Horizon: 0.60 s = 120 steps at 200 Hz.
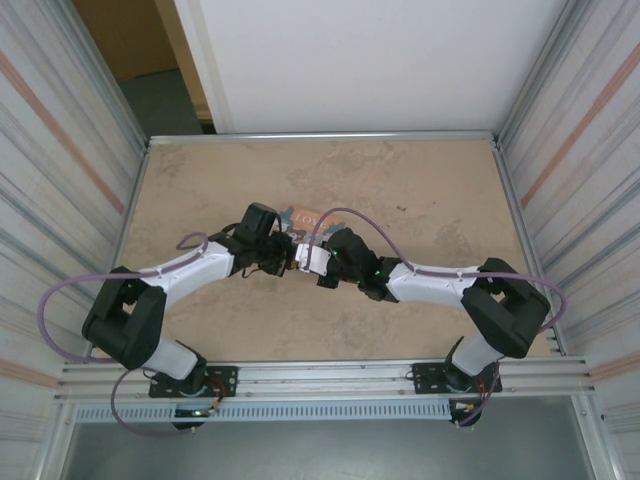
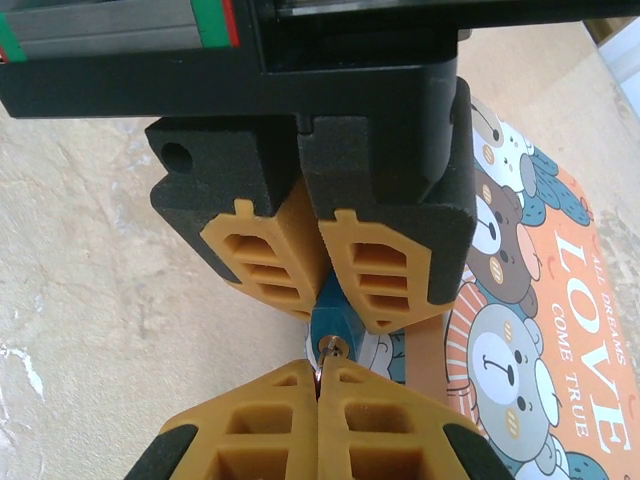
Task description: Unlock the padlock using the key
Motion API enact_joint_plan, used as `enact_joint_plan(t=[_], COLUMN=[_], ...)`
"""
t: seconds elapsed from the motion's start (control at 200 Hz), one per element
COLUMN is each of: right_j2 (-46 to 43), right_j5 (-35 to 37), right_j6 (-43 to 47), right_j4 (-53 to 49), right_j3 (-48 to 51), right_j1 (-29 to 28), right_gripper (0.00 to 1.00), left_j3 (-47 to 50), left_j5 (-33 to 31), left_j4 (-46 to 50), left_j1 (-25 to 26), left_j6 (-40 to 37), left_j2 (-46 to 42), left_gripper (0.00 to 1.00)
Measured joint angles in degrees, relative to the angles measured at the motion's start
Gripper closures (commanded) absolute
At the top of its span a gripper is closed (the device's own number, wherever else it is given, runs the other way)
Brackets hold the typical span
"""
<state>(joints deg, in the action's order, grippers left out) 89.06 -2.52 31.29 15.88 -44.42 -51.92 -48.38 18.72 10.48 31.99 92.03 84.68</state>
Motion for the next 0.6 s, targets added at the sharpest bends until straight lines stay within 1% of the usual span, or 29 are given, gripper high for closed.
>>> enact_joint_plan(t=[0.301, 0.601], right_j2=[0.2, 1.9], right_j5=[0.9, 2.3], right_j6=[-4.6, -14.7], right_j4=[0.0, -3.1], right_j3=[-0.2, -3.3], right_j1=[-0.2, -0.2], right_gripper=[1.0, 1.0], left_j3=[0.0, 0.0], left_j5=[-0.3, -2.1], left_j4=[-0.4, -1.6], left_j1=[0.0, 0.0], left_j6=[0.4, 1.3], left_j2=[0.2, 0.5], left_gripper=[1.0, 1.0])
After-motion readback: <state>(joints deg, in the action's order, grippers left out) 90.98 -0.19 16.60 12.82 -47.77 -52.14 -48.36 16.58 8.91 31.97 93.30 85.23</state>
